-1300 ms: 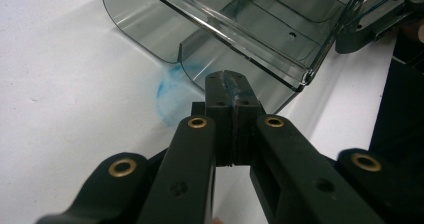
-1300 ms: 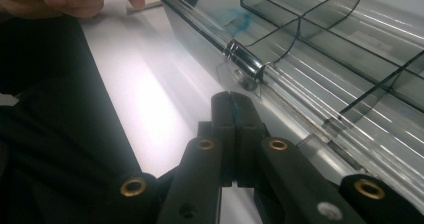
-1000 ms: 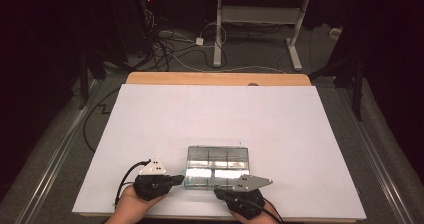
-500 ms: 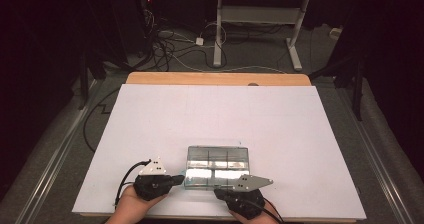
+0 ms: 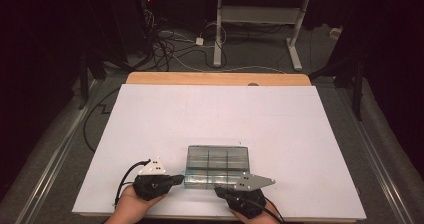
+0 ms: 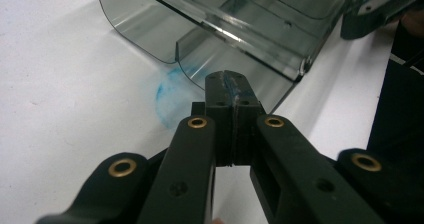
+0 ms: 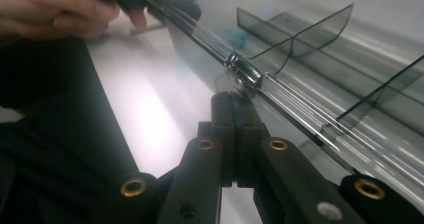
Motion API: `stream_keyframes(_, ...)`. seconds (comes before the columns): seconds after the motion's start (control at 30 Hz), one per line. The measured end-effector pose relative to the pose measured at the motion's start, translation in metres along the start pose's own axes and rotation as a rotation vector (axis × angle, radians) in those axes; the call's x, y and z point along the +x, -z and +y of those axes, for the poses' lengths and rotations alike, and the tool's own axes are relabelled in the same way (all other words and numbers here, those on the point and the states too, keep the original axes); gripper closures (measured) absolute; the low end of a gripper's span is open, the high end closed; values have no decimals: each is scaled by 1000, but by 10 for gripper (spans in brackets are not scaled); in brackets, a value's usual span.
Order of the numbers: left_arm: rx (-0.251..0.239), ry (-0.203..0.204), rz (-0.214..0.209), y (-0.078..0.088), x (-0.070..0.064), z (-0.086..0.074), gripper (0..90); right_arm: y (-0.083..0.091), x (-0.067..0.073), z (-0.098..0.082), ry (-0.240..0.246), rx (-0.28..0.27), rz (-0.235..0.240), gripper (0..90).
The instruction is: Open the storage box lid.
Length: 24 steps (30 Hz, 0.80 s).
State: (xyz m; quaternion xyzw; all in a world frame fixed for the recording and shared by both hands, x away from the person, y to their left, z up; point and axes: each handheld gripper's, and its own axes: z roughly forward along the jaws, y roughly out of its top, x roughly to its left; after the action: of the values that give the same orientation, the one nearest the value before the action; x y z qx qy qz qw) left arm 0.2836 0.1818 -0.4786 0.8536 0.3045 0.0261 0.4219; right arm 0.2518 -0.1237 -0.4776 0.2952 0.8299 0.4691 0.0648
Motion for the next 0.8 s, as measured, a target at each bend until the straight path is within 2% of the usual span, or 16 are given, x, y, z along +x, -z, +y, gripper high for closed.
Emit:
stream_keyframes(0.17,1,-1,0,0,0,0,874,-1,1,0,3,7,-2,900)
stream_keyframes(0.8,-10,6,6,1,1,0,873,1,2,3,0,-21,9,900)
